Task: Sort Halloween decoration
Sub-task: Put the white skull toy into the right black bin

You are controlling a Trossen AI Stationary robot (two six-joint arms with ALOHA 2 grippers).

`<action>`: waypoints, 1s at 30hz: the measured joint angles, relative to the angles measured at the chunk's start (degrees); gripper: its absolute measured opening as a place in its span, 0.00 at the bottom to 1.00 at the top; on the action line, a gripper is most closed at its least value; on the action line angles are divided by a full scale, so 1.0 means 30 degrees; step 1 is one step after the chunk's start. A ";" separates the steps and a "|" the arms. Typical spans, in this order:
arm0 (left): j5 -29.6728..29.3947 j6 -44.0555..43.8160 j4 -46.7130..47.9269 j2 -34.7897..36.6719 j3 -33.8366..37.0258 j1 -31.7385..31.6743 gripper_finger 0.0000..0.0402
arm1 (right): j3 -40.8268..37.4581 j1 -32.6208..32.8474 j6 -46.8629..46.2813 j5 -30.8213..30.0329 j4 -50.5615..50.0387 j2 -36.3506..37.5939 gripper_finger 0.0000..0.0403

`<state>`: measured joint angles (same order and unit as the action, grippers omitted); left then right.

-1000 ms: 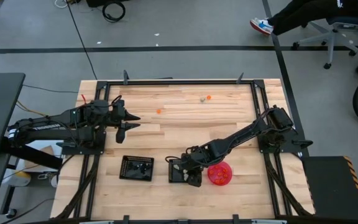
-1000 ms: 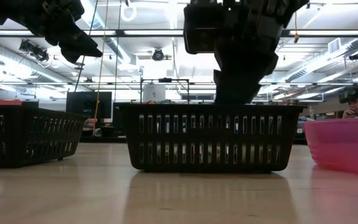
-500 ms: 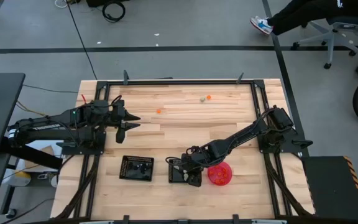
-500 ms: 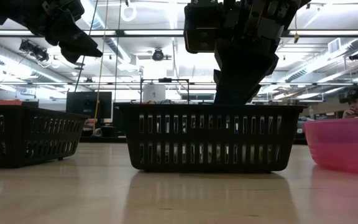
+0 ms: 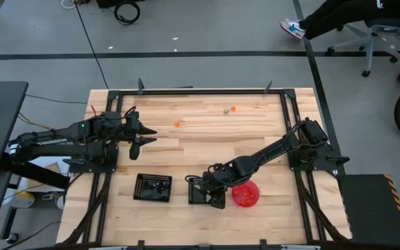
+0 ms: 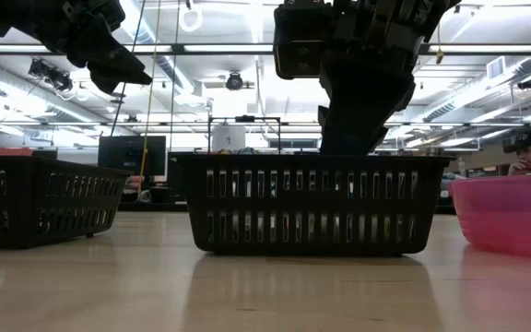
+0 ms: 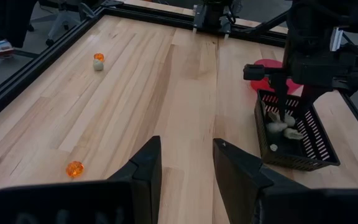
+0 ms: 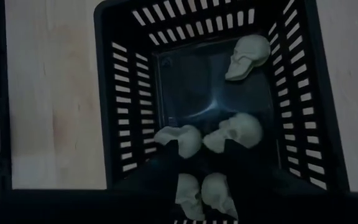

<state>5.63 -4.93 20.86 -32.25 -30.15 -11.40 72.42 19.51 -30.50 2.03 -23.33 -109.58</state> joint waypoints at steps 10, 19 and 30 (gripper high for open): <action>0.0004 -0.0007 -0.0009 0.0000 0.0000 0.0000 0.29 | 0.1226 -0.0374 0.1532 0.0842 -0.0500 0.0056 0.35; 0.0000 -0.0087 -0.0005 0.0000 0.0000 0.0005 0.29 | 0.3238 -0.1320 0.3651 0.0674 -0.3516 0.0073 0.35; 0.0000 -0.0095 -0.0005 0.0000 0.0000 0.0007 0.29 | 0.4007 -0.3250 0.6110 -0.1466 -0.5492 0.0073 0.35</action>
<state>5.63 -5.21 20.84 -32.25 -30.15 -11.38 84.44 9.76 -12.17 -2.37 -39.81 -109.36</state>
